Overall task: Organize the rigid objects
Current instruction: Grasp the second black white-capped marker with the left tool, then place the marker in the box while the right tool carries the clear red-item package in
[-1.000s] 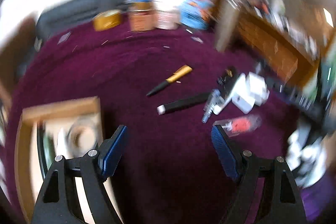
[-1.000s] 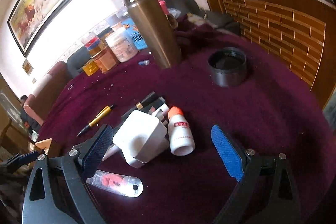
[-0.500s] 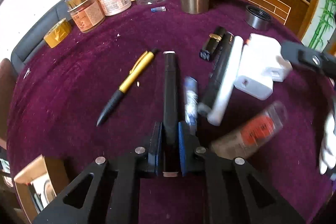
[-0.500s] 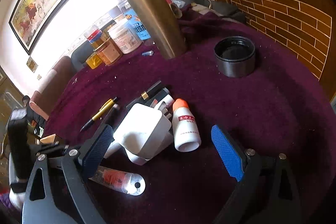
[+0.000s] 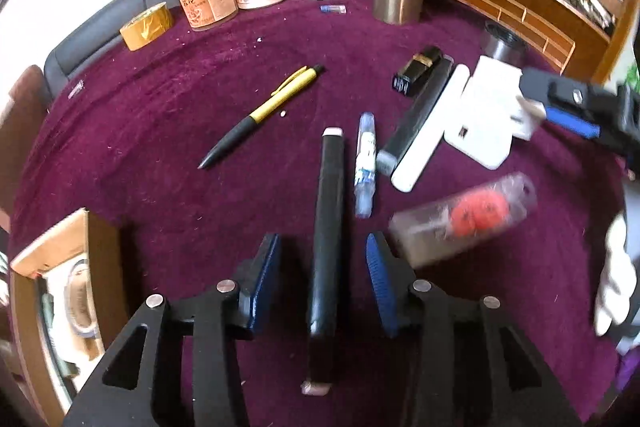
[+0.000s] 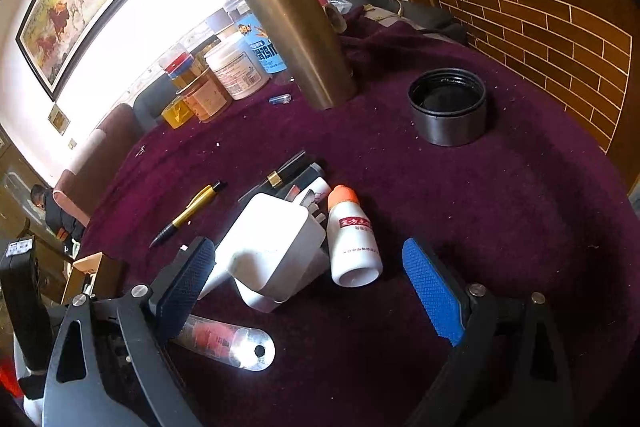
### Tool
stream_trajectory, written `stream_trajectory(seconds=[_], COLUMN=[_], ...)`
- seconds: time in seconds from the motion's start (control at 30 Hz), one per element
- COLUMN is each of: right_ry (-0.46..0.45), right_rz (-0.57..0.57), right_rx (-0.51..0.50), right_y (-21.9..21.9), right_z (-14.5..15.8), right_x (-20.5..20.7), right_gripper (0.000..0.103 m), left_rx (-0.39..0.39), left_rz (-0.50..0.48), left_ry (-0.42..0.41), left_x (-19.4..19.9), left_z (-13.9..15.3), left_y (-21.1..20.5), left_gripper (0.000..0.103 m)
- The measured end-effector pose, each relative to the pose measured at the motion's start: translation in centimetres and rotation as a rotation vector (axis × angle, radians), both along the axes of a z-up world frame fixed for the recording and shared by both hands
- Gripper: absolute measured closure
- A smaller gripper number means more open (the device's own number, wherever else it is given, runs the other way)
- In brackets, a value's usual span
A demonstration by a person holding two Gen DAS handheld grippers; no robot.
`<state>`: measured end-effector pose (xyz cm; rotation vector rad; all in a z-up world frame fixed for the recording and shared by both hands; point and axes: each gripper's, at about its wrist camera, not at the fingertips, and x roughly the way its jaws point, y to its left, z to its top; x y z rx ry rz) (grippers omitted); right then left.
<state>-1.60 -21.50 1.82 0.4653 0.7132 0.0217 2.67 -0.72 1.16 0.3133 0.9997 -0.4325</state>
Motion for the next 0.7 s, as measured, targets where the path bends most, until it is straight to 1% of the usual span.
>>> stream_trajectory(seconds=[0.03,0.07,0.1,0.17,0.23,0.27,0.4,0.5,0.53,0.6,0.63,0.67,0.7], right_ry=[-0.002,-0.002,-0.001,0.004,0.003,0.004,0.013,0.038,0.053,0.093,0.094,0.099,0.112], right_rz=[-0.003,-0.002,0.000,0.008,0.022,0.025,0.024,0.016,0.030,0.086,0.107,0.145,0.194], right_rx=[-0.003,-0.002,-0.002,-0.007,-0.007,-0.007,0.011,0.039,0.064,0.129,0.121,0.106,0.122], right_y=[0.0,-0.1,-0.1,0.1,0.2,0.3,0.0,-0.2,0.0,1.0,1.7,2.7,3.6], right_z=[0.0,0.0,0.0,-0.1,-0.1,-0.2,-0.4,-0.5,-0.7,-1.4,-1.4,-1.3,-1.4], right_x=[0.0,0.1,0.1,0.3,0.3,0.3,0.4,0.2,0.1,-0.1,-0.2,-0.3,-0.3], right_gripper=[0.008,0.008,0.008,0.008,0.008,0.008,0.008,0.008,0.008,0.007,0.007,0.007,0.007], left_rx=[-0.019,-0.033,-0.030,-0.088,-0.186,-0.216,-0.375,-0.477,-0.490,-0.464,-0.449,-0.452,-0.478], left_rz=[0.010,0.021,0.038,0.055,0.080,0.089,0.141,0.182,0.207,0.230,0.235,0.240,0.244], left_ry=[0.010,0.013,0.002,-0.011,-0.011,-0.021,-0.081,-0.118,-0.126,-0.147,-0.160,-0.160,-0.149], left_x=[-0.1,-0.3,-1.0,-2.4,-4.5,-5.3,-10.0,-12.2,-12.4,-12.6,-12.6,-12.5,-12.5], left_z=[0.0,0.1,0.4,1.3,2.7,3.4,6.5,7.6,7.8,7.7,7.6,7.5,7.3], left_y=[0.2,0.4,0.7,1.9,3.9,4.6,8.5,11.2,11.9,12.5,12.8,13.2,13.7], left_gripper=[0.075,0.091,0.092,0.092,0.092,0.092,0.092,0.092,0.092,0.091,0.091,0.091,0.091])
